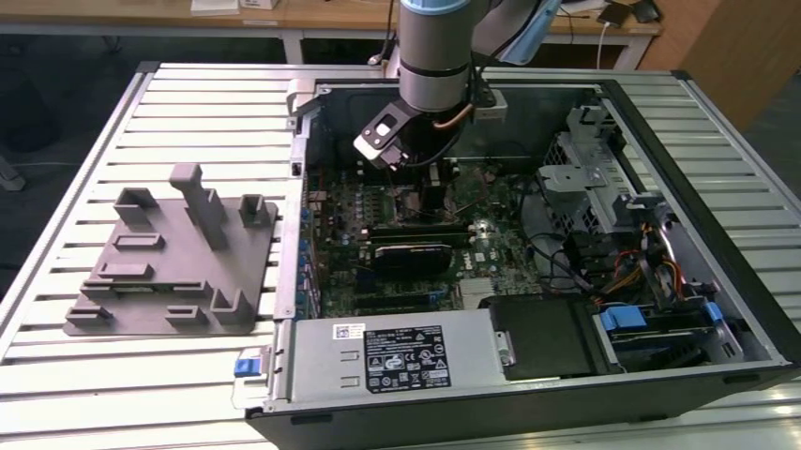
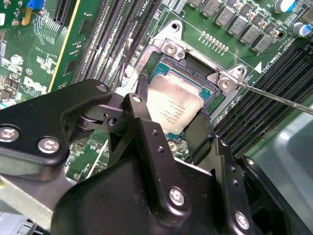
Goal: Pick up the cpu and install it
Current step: 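Place the cpu into insertion slot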
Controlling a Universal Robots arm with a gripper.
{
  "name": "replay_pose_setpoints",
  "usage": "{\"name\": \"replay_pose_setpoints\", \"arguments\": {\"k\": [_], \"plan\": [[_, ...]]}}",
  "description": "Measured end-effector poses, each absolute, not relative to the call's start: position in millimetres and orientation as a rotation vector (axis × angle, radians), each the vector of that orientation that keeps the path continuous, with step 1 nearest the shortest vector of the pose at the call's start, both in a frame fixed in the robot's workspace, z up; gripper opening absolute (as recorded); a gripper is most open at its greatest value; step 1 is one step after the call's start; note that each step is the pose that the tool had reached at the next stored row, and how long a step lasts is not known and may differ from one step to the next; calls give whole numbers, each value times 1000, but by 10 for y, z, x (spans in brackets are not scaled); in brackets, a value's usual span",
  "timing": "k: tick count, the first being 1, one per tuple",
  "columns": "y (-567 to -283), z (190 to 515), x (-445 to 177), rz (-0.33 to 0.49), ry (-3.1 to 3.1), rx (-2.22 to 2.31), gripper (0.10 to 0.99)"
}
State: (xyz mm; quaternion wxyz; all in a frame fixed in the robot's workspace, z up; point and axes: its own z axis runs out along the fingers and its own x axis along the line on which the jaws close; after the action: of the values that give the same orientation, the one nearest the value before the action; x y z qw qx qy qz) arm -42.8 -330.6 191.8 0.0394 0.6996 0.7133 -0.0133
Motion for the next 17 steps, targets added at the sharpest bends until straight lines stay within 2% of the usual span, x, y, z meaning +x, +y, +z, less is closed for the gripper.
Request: {"name": "replay_pose_setpoints", "arguments": {"k": [4, 5, 17], "plan": [[-3305, 1915, -427, -39, 2187, 2145, 553], [-3305, 1915, -427, -39, 2187, 2145, 612], [-3306, 1940, -428, -39, 2187, 2145, 612]]}}
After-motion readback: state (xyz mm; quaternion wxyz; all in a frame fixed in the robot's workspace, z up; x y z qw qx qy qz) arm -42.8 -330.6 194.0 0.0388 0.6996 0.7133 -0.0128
